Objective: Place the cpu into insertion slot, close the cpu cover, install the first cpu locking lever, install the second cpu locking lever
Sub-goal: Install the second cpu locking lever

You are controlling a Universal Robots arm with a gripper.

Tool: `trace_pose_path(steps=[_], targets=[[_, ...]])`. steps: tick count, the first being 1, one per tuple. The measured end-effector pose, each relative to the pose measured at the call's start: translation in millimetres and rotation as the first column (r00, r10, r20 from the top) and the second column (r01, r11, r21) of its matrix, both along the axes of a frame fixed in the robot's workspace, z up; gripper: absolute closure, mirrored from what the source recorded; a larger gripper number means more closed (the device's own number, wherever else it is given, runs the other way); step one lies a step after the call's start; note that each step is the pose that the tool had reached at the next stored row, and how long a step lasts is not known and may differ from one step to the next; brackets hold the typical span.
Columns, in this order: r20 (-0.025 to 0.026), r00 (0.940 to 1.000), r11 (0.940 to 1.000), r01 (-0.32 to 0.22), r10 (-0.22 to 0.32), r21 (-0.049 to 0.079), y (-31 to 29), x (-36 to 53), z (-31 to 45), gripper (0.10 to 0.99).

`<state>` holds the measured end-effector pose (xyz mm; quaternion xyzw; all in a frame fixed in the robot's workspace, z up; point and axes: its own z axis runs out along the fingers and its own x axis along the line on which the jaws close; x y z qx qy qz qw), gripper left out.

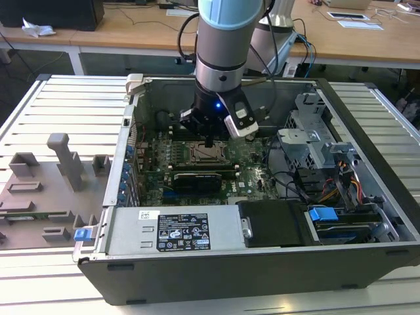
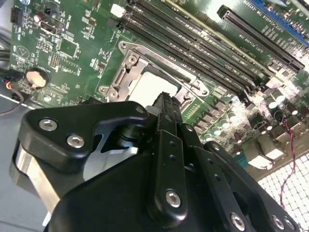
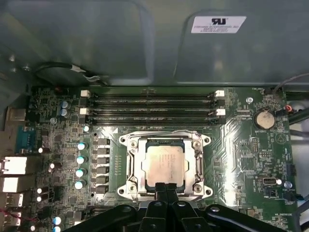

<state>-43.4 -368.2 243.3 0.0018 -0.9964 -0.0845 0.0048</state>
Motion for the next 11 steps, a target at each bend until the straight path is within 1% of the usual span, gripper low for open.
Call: trace_pose_path(steps=[2,4,7,8,11], targets=[[0.0001,1.0000,1.0000,0.000,0.000,0.002,-4.0,-0.9,-1.3,0.980],[0.0000,1.0000,1.0000,0.000,0.000,0.002,-9.9,-0.9,-1.5,0.980],[-0.0004,1.0000,1.0000,0.000,0.000,0.002,-10.9,3.8,-2.3,0.980],[-0.0005,1.0000,1.0000,0.000,0.000,0.002,-12.3,3.9,-2.4,0.980],[-0.0005,1.0000,1.0000,0.000,0.000,0.003,-19.2,3.9,-2.9,0.980]])
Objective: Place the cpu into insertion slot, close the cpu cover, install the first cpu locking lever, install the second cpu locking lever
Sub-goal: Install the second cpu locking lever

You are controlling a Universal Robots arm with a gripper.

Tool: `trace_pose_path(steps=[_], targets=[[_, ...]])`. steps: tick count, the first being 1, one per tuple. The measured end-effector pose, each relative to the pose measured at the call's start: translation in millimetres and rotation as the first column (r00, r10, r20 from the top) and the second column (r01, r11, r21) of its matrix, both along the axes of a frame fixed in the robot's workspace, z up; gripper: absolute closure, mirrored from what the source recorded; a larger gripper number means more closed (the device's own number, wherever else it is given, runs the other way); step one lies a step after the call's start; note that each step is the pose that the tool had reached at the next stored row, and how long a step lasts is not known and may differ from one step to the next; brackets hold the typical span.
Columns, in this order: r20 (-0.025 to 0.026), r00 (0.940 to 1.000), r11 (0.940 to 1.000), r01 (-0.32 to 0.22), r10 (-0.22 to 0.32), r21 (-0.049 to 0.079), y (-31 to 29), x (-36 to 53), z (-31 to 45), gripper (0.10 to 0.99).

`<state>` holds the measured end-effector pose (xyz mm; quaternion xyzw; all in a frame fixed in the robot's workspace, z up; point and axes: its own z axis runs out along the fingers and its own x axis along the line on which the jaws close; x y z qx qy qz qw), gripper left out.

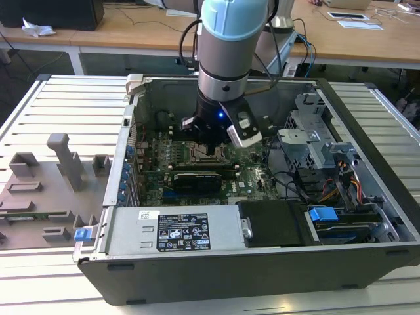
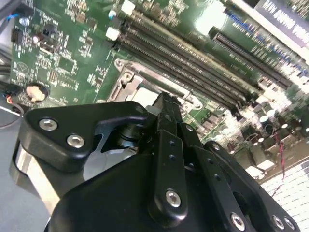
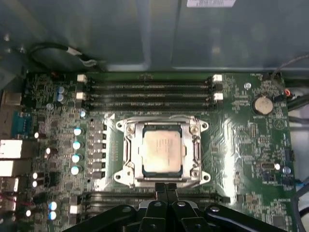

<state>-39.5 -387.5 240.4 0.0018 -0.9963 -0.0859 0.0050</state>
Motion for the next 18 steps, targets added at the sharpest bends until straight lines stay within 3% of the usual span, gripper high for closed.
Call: trace_pose_path(steps=[3,11,14,18], targets=[[0.0001,1.0000,1.0000,0.000,0.000,0.003,-6.2,-3.2,-2.0,0.980],[0.0000,1.0000,1.0000,-0.001,0.001,0.006,-6.6,-19.6,-18.4,0.980],[0.0000,0.9999,0.9999,-0.014,0.014,0.008,-6.6,-26.9,-28.2,0.980],[0.0001,0.9994,0.9993,-0.035,0.035,0.012,-6.5,-33.2,-33.5,0.980]])
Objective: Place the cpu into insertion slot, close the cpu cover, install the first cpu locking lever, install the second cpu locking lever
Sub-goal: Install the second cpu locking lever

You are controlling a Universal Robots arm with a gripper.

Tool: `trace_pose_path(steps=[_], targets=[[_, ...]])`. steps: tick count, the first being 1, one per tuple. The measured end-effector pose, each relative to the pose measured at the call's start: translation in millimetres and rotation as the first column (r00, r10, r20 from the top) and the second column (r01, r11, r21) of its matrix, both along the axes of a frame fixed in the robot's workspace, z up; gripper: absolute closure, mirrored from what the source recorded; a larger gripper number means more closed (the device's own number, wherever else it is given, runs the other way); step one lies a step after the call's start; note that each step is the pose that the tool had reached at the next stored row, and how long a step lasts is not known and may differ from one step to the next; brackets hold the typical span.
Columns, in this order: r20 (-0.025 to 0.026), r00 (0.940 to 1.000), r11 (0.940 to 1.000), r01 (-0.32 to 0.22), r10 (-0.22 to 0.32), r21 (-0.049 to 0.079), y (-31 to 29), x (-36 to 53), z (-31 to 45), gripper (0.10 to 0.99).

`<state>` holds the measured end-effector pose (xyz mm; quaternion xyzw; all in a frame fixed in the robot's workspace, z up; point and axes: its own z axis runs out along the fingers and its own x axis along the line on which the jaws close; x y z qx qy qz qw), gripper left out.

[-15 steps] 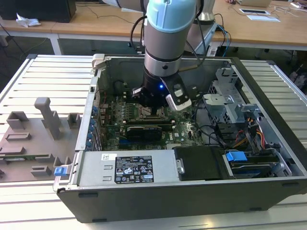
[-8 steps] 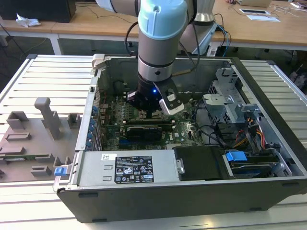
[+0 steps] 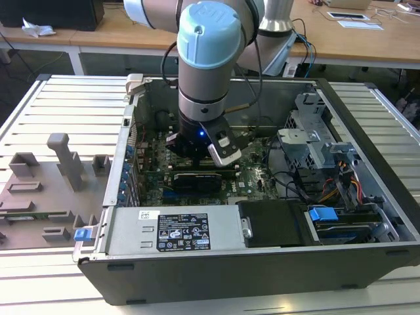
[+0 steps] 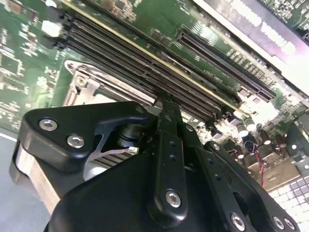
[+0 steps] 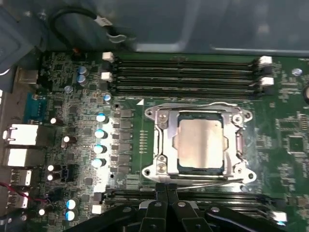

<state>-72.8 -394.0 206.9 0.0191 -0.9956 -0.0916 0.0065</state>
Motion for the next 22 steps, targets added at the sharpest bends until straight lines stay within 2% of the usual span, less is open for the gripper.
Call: trace_pose_path(steps=[7,9,11,14,18,19,20,22], targets=[[0.0001,0.9995,0.9994,-0.030,0.030,0.017,2.5,-10.8,-4.3,0.980],[0.0005,0.9989,0.9987,-0.047,0.047,0.023,4.7,-12.2,-5.9,0.980],[0.0006,0.9977,0.9975,-0.067,0.067,0.024,8.9,-12.2,-7.3,0.980],[0.0006,0.9965,0.9962,-0.084,0.084,0.025,12.0,-12.2,-8.1,0.980],[0.0008,0.9948,0.9944,-0.102,0.102,0.027,12.0,-12.3,-8.3,0.980],[0.0011,0.9943,0.9938,-0.107,0.107,0.030,10.2,-12.2,-8.3,0.980],[0.0024,0.9941,0.9936,-0.108,0.108,0.033,9.6,-12.3,-6.4,0.980],[0.0024,0.9941,0.9934,-0.109,0.109,0.036,10.0,-10.5,7.0,0.980]])
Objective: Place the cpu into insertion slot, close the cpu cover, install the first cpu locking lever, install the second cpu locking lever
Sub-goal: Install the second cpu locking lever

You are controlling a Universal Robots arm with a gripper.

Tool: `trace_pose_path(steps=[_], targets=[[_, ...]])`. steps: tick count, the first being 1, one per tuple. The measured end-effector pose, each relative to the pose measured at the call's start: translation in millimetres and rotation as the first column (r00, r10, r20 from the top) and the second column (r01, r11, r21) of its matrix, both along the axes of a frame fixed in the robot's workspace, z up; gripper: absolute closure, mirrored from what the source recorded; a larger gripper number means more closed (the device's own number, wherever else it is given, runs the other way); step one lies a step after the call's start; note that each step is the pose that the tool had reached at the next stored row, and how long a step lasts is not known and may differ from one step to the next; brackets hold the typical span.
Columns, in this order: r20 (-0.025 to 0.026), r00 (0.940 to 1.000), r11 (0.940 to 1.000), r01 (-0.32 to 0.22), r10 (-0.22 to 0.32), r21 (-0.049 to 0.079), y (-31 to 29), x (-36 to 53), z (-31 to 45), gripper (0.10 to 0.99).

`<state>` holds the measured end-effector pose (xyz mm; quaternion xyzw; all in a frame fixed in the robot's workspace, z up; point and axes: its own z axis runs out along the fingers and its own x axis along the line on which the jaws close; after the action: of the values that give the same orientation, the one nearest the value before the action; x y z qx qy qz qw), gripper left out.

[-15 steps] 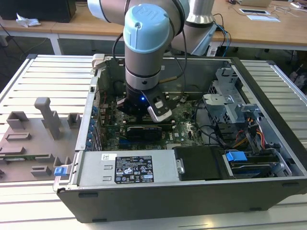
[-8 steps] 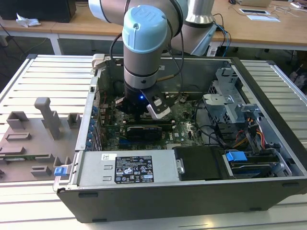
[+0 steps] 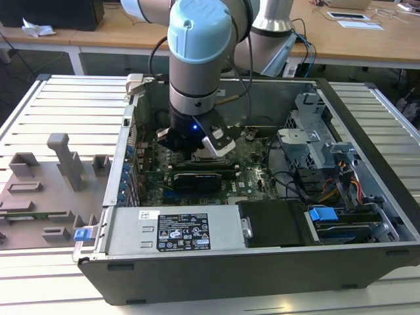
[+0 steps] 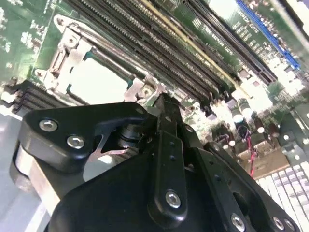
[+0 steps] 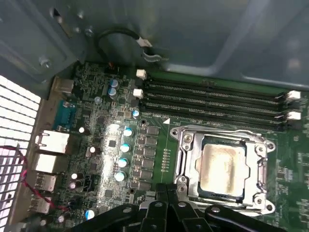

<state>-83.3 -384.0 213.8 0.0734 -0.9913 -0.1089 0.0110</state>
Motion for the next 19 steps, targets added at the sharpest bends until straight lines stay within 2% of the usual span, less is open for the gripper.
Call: trace_pose_path(steps=[2,3,4,5,7,8,10,11,14,15,16,18,19], targets=[[-0.0124,0.9999,1.0000,0.000,0.000,0.000,1.8,8.5,0.0,0.980],[-0.0256,0.9997,1.0000,0.000,0.000,0.000,3.0,15.8,-0.5,0.980],[-0.0453,0.9990,1.0000,0.000,0.000,0.000,5.0,26.9,-1.6,0.980],[-0.0553,0.9985,1.0000,0.000,0.000,0.000,6.4,33.0,-2.3,0.980],[-0.0689,0.9976,1.0000,0.000,0.000,0.000,10.5,44.5,-3.5,0.980],[-0.0721,0.9974,1.0000,0.000,0.000,-0.002,15.4,49.6,-3.7,0.980],[-0.0731,0.9973,0.9999,0.000,-0.001,-0.011,21.7,53.0,-3.7,0.980],[-0.0732,0.9973,0.9997,0.000,-0.002,-0.026,26.3,54.6,-3.7,0.980],[-0.0730,0.9973,0.9973,0.000,-0.006,-0.073,32.9,55.9,-3.7,0.980],[-0.0727,0.9973,0.9950,0.000,-0.008,-0.100,36.0,56.4,-3.8,0.980],[-0.0725,0.9973,0.9900,0.000,-0.010,-0.141,39.7,56.8,-3.6,0.980],[-0.0717,0.9973,0.9794,0.000,-0.015,-0.202,44.5,57.1,-0.7,0.980],[-0.0716,0.9973,0.9761,0.000,-0.016,-0.218,45.3,57.0,3.9,0.980]])
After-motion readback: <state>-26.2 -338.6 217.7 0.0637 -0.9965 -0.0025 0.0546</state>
